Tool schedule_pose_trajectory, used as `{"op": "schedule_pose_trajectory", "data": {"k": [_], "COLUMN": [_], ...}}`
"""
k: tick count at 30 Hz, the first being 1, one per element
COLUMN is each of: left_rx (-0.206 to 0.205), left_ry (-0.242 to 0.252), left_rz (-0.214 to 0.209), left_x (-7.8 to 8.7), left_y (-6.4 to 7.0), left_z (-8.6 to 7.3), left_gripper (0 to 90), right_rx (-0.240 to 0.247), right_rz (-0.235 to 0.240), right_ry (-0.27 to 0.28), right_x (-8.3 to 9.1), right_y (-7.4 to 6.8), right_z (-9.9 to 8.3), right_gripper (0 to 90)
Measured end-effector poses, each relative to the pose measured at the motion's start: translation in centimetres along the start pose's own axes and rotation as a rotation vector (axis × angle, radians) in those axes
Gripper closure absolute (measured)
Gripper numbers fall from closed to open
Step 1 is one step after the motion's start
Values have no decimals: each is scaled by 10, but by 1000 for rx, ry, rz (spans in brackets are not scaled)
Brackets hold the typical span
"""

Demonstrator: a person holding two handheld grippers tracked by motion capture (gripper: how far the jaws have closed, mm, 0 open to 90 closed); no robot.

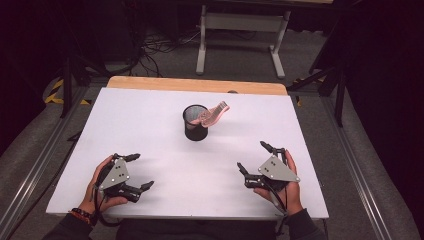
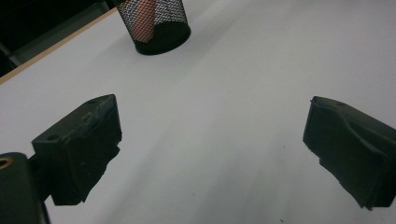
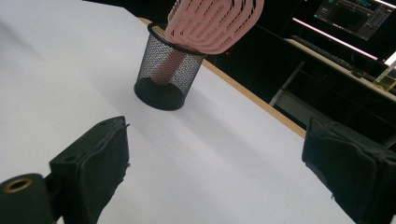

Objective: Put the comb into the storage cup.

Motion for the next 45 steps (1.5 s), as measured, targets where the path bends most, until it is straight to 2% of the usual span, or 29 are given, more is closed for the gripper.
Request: {"op": "schedule_pose_trajectory", "data": {"k": [6, 9, 19, 26, 37, 45], "left_rx": [2, 6, 19, 37, 48, 55], "left_ry": [16, 26, 27, 35, 46, 45], "left_rz": [-6, -6, 5, 11, 17, 15], "left_x": [1, 2, 1, 1, 1, 1], "left_y": [0, 0, -3, -5, -8, -8], "left_z": [1, 2, 2, 3, 3, 2], "left_gripper": [53, 53, 51, 51, 51, 54], "right_rx": [-13, -39, -30, -22, -43, -38], "right_rz": [4, 14, 26, 37, 27, 13], "right_ry": [-18, -34, -86, -87, -60, -66], "right_x": [1, 1, 2, -1, 0, -1], "right_y": [-1, -1, 0, -3, -2, -1], "right_z": [-12, -22, -42, -44, -40, -39], "right_gripper": [73, 67, 45, 47, 53, 57]}}
Point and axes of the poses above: each handheld gripper's, and its own axes: x roughly backward along the jaws, z roughly out of its top, y roughly to its right, the point moved 5 cm from there along -x, roughly forward along the jaws, and after that the axes turned 6 degrees about z, right-handed, at the moved point
